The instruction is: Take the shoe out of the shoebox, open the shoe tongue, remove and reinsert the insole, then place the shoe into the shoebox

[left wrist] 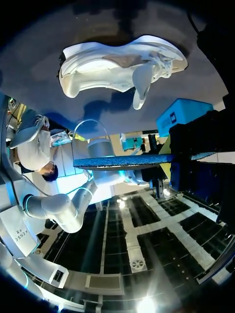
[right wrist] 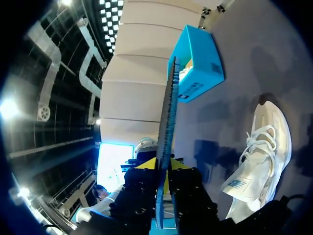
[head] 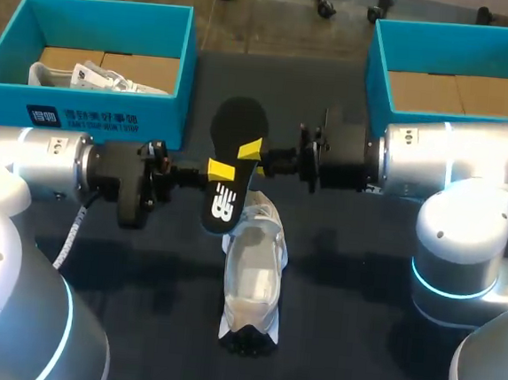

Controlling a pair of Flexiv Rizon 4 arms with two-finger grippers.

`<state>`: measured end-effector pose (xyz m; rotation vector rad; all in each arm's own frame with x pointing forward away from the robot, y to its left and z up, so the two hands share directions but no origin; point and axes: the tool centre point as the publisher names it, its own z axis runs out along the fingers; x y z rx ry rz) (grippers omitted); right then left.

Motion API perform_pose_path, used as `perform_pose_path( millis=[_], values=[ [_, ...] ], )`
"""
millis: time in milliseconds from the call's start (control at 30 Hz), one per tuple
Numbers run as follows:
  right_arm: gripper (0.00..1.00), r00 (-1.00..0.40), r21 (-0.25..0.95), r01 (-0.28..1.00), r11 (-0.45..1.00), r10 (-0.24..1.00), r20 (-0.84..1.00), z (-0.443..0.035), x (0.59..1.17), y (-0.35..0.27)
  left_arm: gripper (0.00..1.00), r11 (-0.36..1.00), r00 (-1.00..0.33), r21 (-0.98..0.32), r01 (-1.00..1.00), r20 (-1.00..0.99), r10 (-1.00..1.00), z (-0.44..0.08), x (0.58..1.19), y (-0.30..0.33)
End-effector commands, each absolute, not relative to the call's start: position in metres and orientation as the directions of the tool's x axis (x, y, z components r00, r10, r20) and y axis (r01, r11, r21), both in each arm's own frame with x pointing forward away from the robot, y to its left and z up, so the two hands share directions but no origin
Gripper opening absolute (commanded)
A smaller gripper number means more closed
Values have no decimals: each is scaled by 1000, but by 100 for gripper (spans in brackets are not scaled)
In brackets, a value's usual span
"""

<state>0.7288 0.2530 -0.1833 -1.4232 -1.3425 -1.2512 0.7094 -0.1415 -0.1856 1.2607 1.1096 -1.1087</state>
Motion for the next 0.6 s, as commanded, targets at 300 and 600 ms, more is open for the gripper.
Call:
perform_pose_path(
  millis=[300,600],
  values=[
    [0,-60,85,990,-116,204,977,-182,727,259,0,9,135,135,991,-991,-6,-187,709,-143],
    [0,-83,104,989,-106,188,979,-186,726,256,100,-16,104,104,994,-995,5,-181,710,-124]
  ],
)
